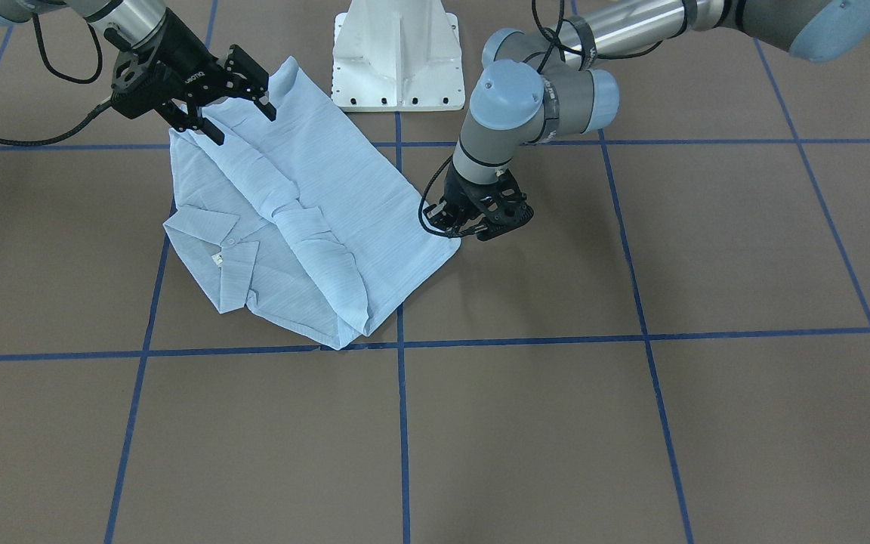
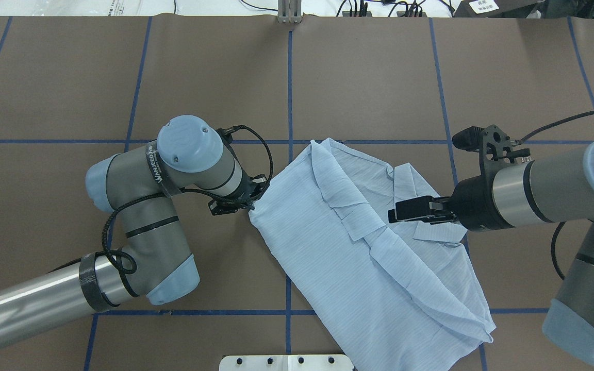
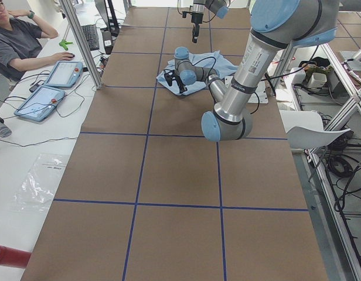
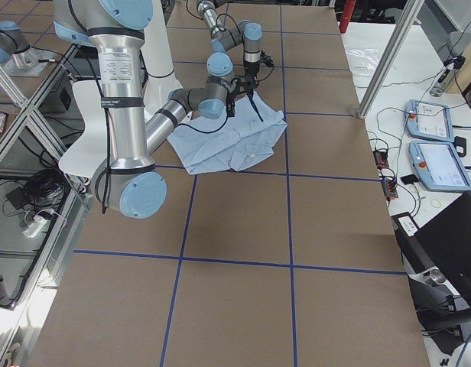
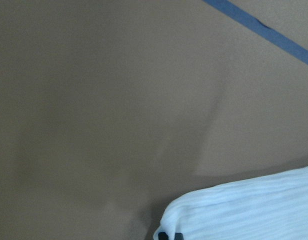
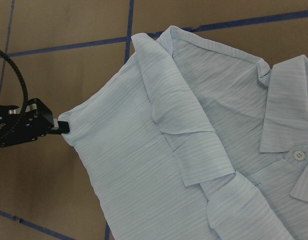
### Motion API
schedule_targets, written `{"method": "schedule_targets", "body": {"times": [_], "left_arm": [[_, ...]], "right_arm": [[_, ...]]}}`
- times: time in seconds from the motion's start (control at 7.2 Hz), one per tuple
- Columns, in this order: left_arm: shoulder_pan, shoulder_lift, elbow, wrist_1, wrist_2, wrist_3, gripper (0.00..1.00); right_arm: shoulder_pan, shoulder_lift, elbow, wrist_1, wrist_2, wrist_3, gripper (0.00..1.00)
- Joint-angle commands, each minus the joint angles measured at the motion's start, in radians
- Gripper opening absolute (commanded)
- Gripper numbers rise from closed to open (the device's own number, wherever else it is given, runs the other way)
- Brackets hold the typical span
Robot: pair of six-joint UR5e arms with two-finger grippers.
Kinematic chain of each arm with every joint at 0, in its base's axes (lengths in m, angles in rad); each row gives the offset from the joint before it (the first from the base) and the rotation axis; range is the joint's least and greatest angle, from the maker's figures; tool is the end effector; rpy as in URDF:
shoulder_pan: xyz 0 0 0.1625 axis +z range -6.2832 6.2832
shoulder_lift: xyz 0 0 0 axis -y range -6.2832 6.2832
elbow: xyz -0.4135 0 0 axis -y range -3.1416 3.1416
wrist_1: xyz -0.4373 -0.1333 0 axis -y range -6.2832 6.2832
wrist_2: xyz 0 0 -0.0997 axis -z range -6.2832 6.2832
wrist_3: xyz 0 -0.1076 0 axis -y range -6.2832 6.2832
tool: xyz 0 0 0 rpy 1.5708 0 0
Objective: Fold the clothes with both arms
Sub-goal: 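Pull the shirt corner away from the robot with the left gripper while the right holds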
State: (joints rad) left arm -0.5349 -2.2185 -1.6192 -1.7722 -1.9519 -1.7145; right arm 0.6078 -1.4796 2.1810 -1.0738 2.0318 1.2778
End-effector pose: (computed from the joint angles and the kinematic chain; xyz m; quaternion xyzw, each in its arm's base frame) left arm 0.5764 -0.4500 0.1962 -0.0846 0.4510 -0.2170 0.8616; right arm -0.3598 -0.3544 0.2343 0.0692 -0.5764 -0.0012 0.8142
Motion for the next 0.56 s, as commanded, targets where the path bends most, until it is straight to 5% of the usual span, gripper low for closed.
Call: {"method": "schedule_targets", "body": {"times": [0.0,0.28,0.42], "left_arm": [[-0.103,-0.001,0.022,0.028,0.005,0.016,0.00],[-0.195,-0.022,0.131,-0.037,0.019,0.107,0.00],[-0.224,-0.077,0.266,-0.156,0.024,0.107,0.00]], "right_arm": [[0.003,0.005,-0.006,0.000,-0.004,0.000,1.00],[0.009,0.010,-0.013,0.000,-0.007,0.000,1.00],[0.013,0.016,-0.017,0.000,-0.008,0.000,1.00]]}}
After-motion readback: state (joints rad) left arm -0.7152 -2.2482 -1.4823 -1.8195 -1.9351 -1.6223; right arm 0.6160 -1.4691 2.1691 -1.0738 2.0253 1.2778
